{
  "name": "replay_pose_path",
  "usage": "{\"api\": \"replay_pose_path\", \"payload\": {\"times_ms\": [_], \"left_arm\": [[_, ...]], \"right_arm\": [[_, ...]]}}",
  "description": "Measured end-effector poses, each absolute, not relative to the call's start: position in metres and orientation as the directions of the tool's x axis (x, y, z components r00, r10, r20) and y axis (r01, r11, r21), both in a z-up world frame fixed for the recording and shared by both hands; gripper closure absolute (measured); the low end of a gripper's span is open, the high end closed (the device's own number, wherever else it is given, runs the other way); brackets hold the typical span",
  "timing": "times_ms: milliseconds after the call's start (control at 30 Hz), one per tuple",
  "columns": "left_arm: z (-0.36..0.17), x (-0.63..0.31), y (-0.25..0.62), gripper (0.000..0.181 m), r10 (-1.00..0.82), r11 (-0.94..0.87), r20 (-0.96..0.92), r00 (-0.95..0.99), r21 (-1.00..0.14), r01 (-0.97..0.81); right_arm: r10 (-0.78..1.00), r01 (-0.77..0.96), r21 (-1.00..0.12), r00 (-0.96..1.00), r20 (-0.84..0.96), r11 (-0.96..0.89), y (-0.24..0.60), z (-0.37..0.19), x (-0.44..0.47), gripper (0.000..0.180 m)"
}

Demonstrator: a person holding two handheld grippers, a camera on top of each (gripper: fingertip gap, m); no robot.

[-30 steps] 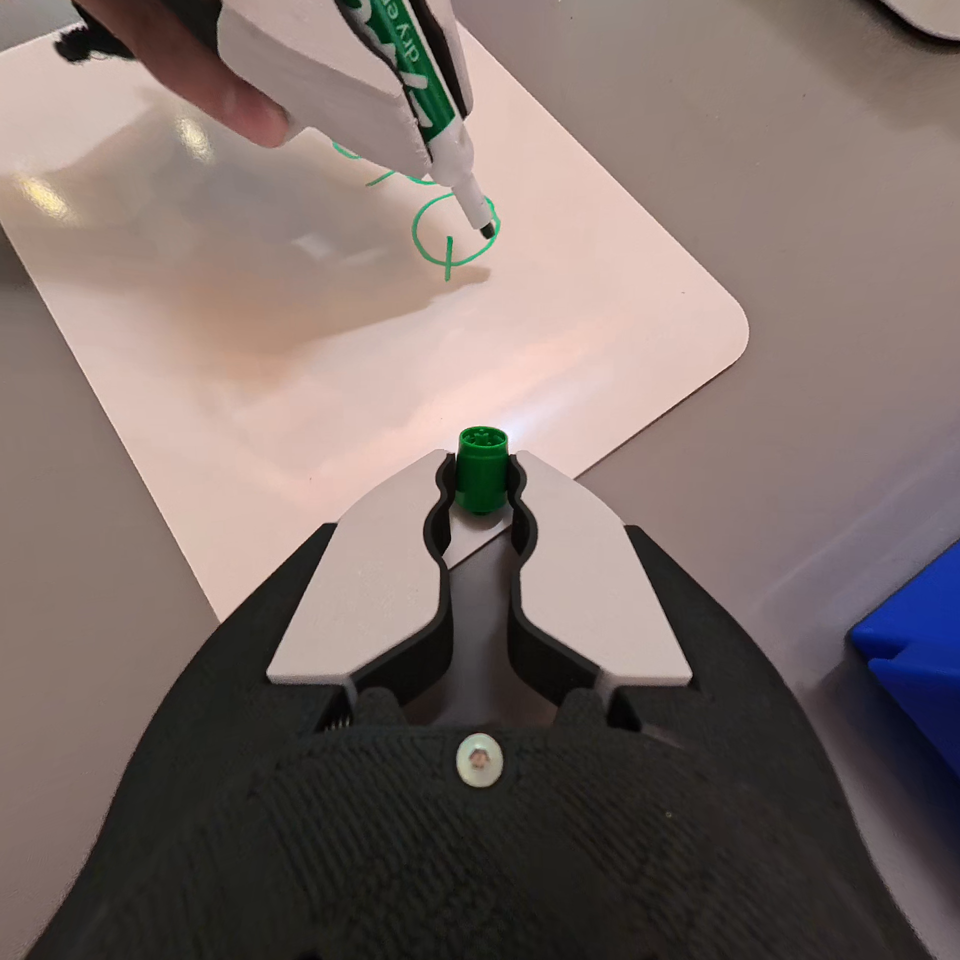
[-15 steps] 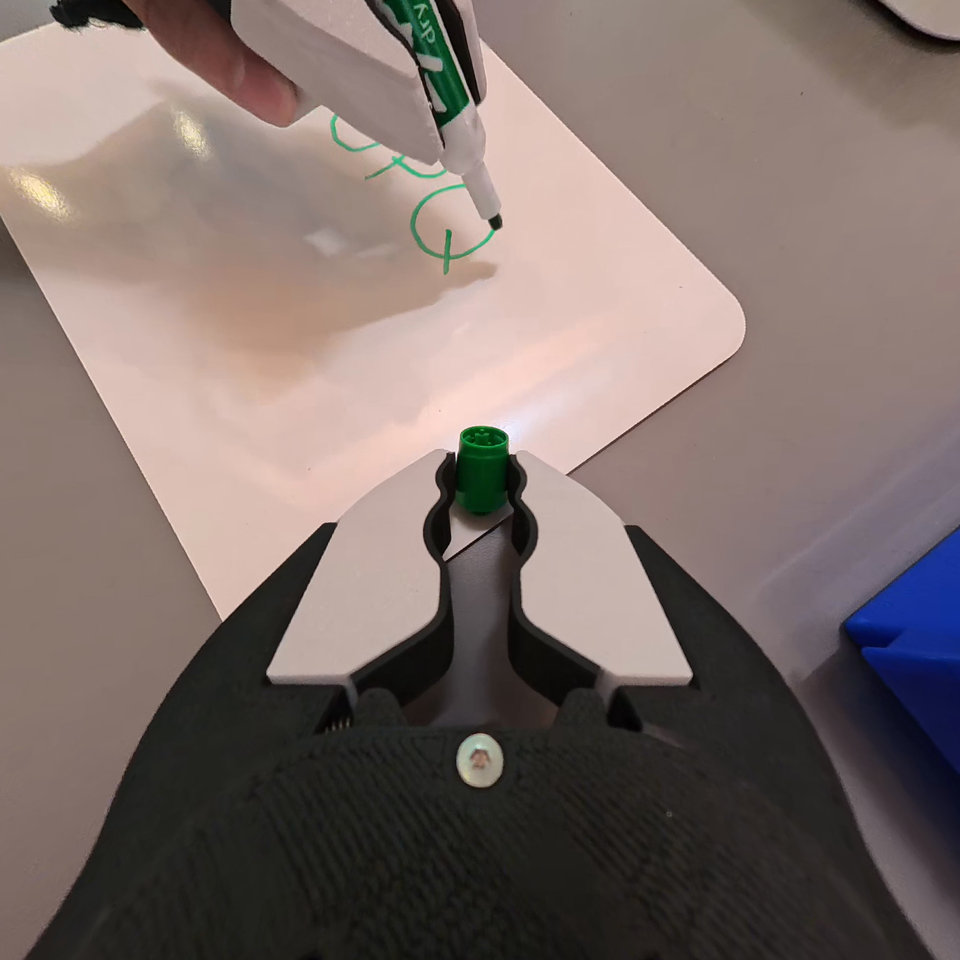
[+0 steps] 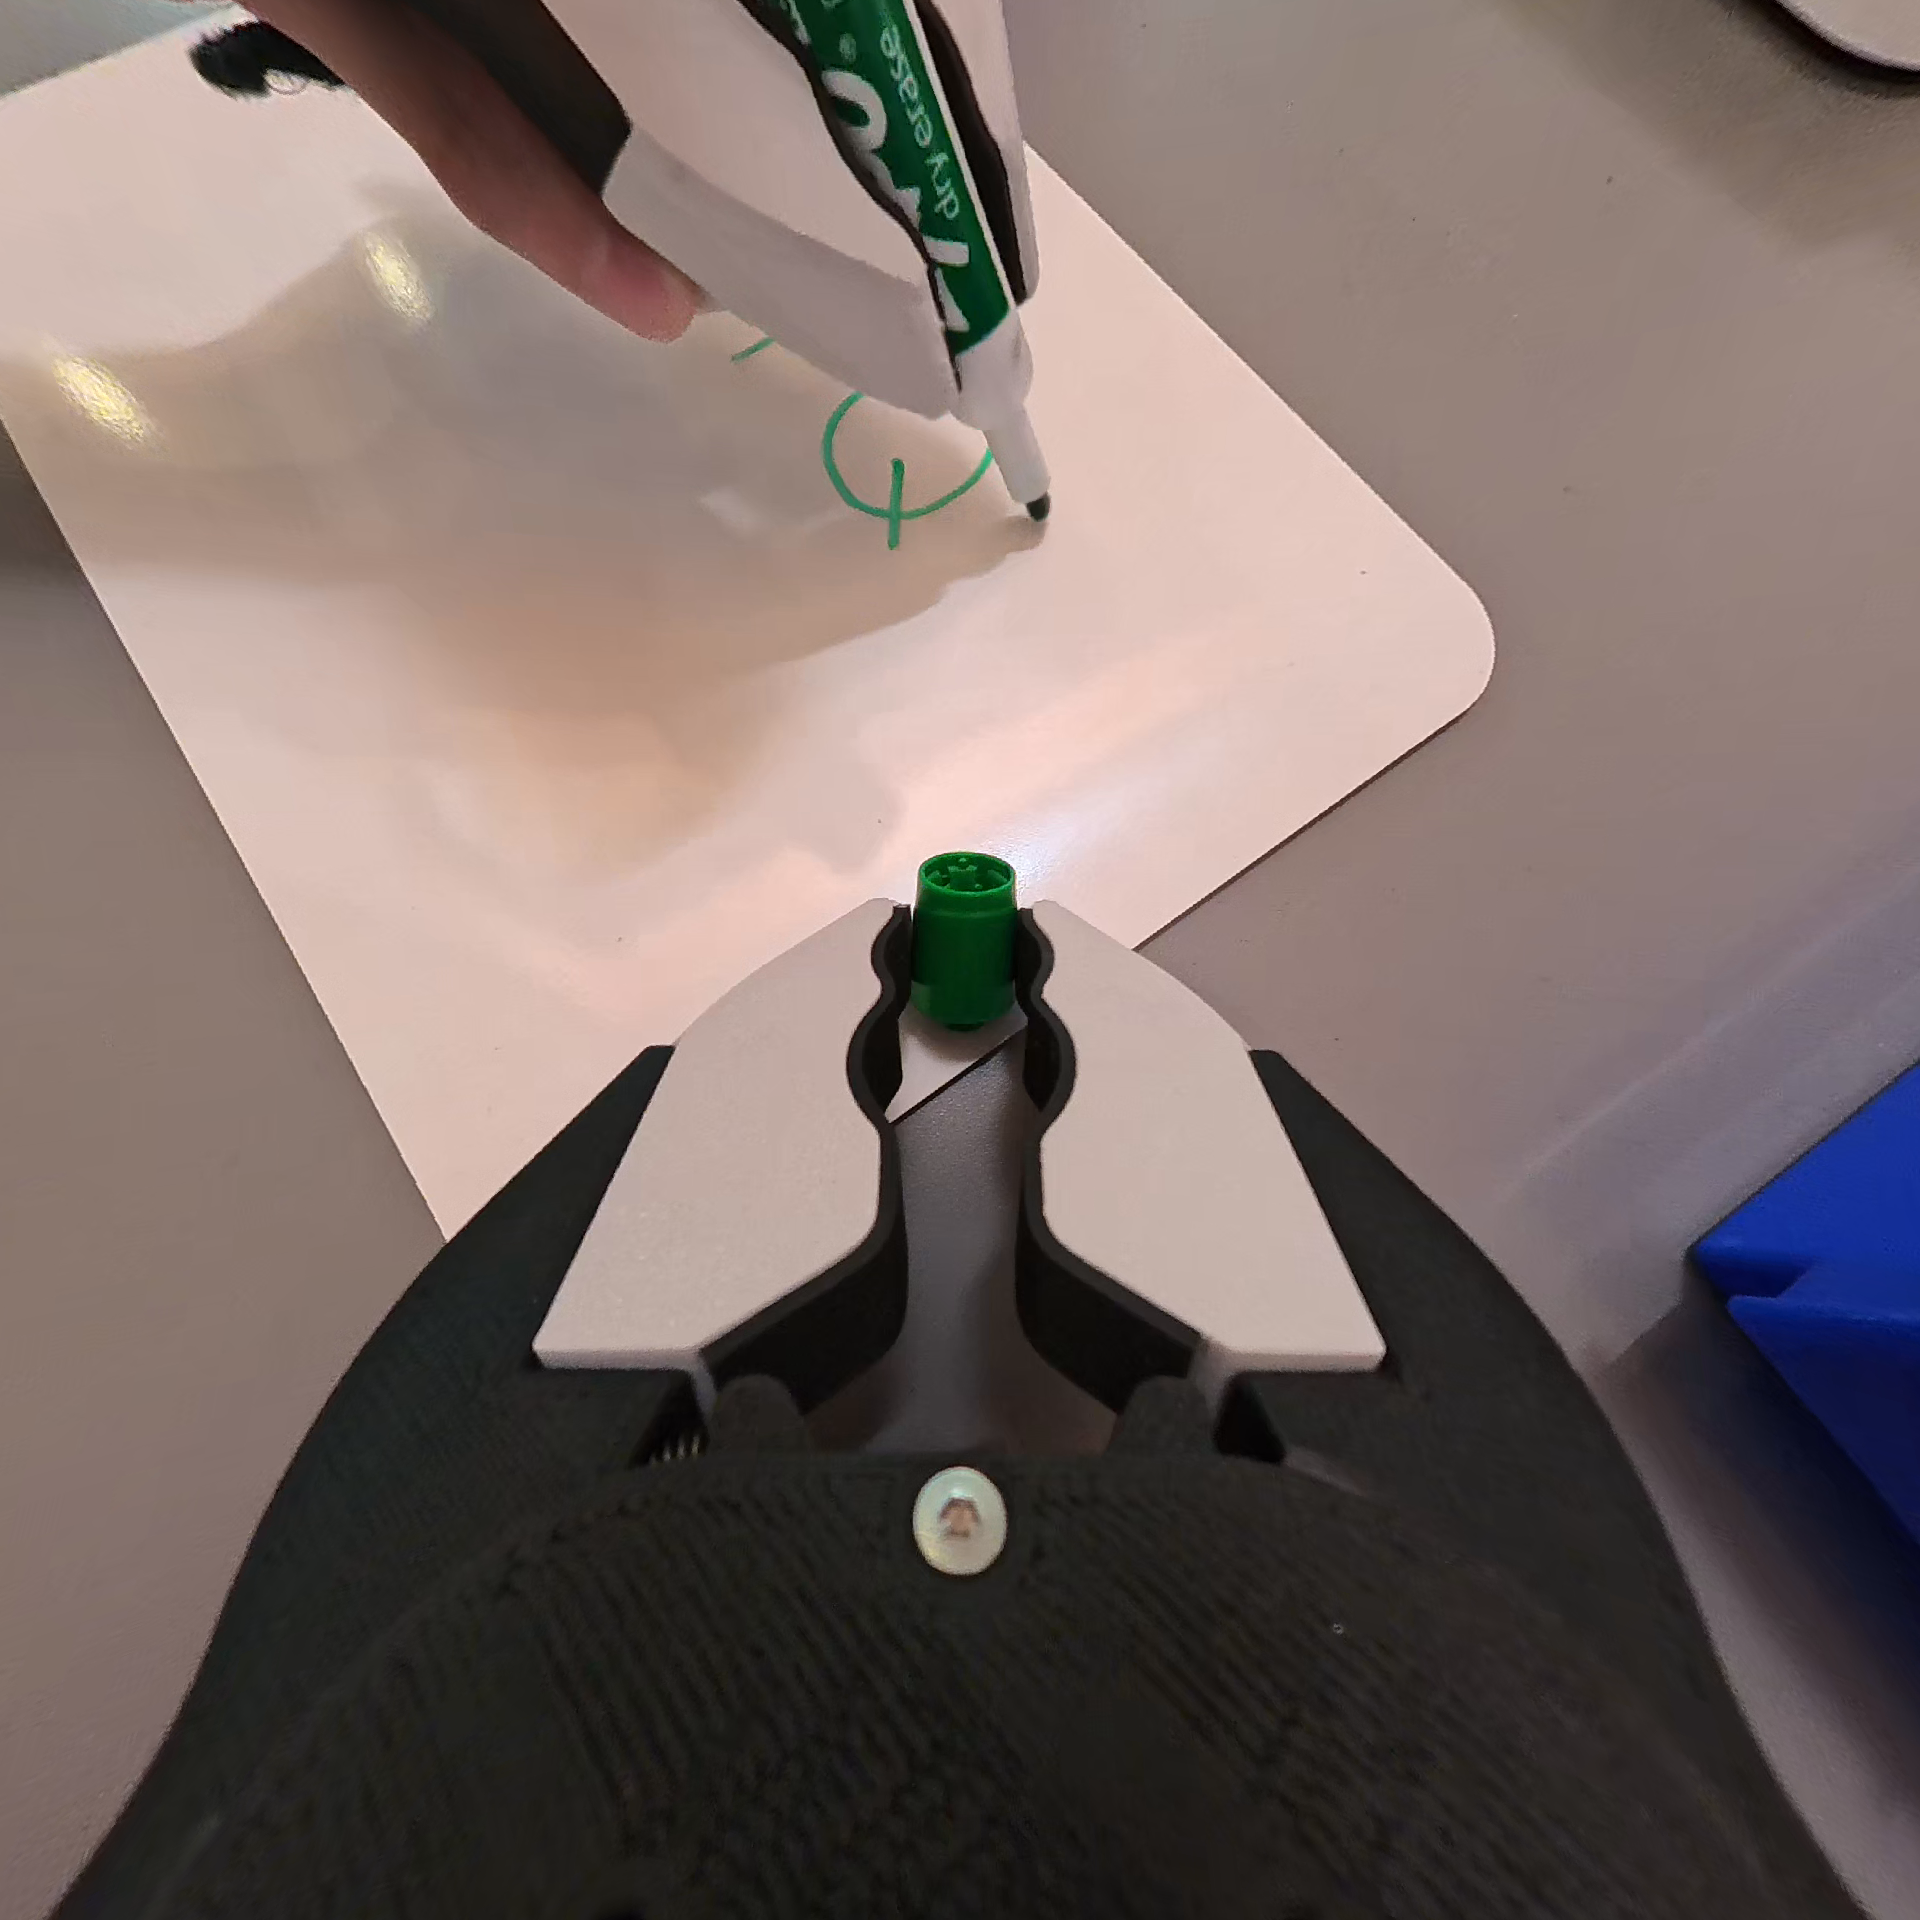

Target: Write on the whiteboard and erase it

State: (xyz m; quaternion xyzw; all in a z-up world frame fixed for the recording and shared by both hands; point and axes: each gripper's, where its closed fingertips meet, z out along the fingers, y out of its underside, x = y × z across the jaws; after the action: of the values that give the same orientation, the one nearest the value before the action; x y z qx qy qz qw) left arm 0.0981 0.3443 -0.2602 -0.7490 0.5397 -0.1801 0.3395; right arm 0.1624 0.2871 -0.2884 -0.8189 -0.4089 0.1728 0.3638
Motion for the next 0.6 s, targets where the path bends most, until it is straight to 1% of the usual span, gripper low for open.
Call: {"api": "replay_pose_path", "payload": {"times_ms": [233,467,500,600], "left_arm": [[-0.262,0.098,0.342,0.162,-0.929,-0.179,-0.118,0.35,-0.687,-0.705],[-0.261,0.097,0.316,0.161,-0.946,-0.148,-0.121,0.302,-0.666,-0.731],[-0.261,0.097,0.316,0.161,-0.943,-0.146,-0.128,0.306,-0.67,-0.728],[-0.25,0.101,0.326,0.162,-0.923,-0.171,-0.112,0.368,-0.736,-0.655]], "right_arm": [[0.795,0.544,-0.737,0.606,0.015,-0.401,0.287,-0.288,0.162,0.16],[0.795,0.542,-0.737,0.607,0.012,-0.403,0.287,-0.288,0.162,0.16],[0.795,0.542,-0.737,0.607,0.011,-0.404,0.287,-0.288,0.162,0.16],[0.794,0.543,-0.737,0.608,0.013,-0.403,0.287,-0.288,0.162,0.16]]}}
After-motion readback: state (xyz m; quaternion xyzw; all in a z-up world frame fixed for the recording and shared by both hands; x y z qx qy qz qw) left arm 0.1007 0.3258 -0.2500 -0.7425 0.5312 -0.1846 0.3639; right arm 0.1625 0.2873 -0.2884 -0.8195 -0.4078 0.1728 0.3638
